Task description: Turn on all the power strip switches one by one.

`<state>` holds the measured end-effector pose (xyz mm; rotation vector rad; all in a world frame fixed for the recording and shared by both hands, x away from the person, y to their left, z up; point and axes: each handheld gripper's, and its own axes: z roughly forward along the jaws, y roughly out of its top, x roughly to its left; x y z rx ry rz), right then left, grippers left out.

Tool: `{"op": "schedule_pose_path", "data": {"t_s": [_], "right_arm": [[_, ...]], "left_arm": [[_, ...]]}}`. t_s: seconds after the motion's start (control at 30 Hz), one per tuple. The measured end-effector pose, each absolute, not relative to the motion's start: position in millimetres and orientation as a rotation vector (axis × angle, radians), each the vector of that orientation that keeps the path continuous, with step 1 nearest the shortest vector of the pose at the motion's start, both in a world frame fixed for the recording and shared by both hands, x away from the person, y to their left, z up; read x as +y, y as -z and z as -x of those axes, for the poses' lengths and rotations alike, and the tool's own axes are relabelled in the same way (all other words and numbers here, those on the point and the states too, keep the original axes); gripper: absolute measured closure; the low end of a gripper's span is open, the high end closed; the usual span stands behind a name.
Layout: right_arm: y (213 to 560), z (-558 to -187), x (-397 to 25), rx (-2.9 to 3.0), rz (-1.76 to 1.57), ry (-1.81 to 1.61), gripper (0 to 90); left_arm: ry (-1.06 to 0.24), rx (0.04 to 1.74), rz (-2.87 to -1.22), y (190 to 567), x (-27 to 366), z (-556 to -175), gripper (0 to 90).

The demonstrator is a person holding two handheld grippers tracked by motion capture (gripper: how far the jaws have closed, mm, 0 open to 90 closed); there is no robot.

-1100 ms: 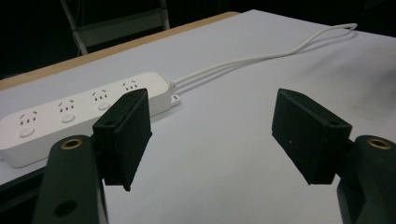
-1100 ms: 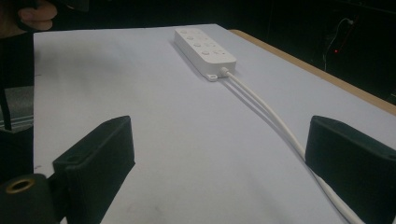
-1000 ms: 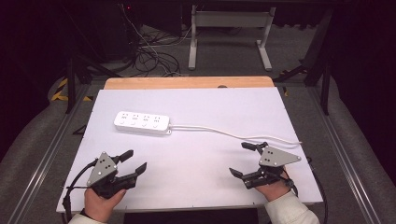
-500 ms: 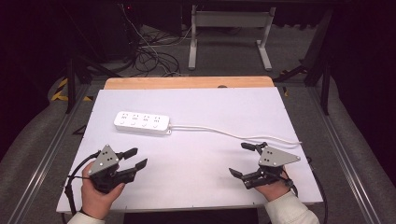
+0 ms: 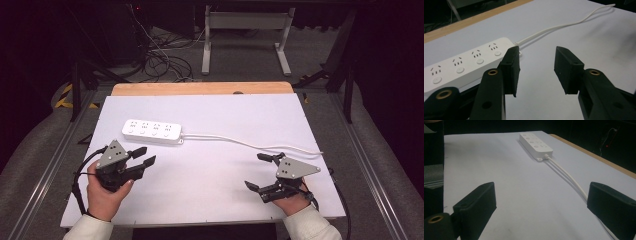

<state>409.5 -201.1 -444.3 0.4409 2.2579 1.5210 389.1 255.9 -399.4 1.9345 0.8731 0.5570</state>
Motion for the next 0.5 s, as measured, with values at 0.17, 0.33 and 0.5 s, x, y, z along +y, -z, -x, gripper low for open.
{"op": "schedule_pose_path", "data": {"t_s": [0.17,0.33,0.5], "right_arm": [[445,-410,-201,2.262,-0.438,-1.518,8.8],[445,-409,-200,2.259,-0.438,-1.519,8.8],[445,-409,-200,2.260,-0.438,-1.516,8.8]], "left_arm": [[-0.573,0.876,-1.959,392,253,-397,57.3],[-0.575,0.886,-1.985,388,251,-404,62.4],[-0.556,0.903,-1.994,386,251,-413,65.5]]}}
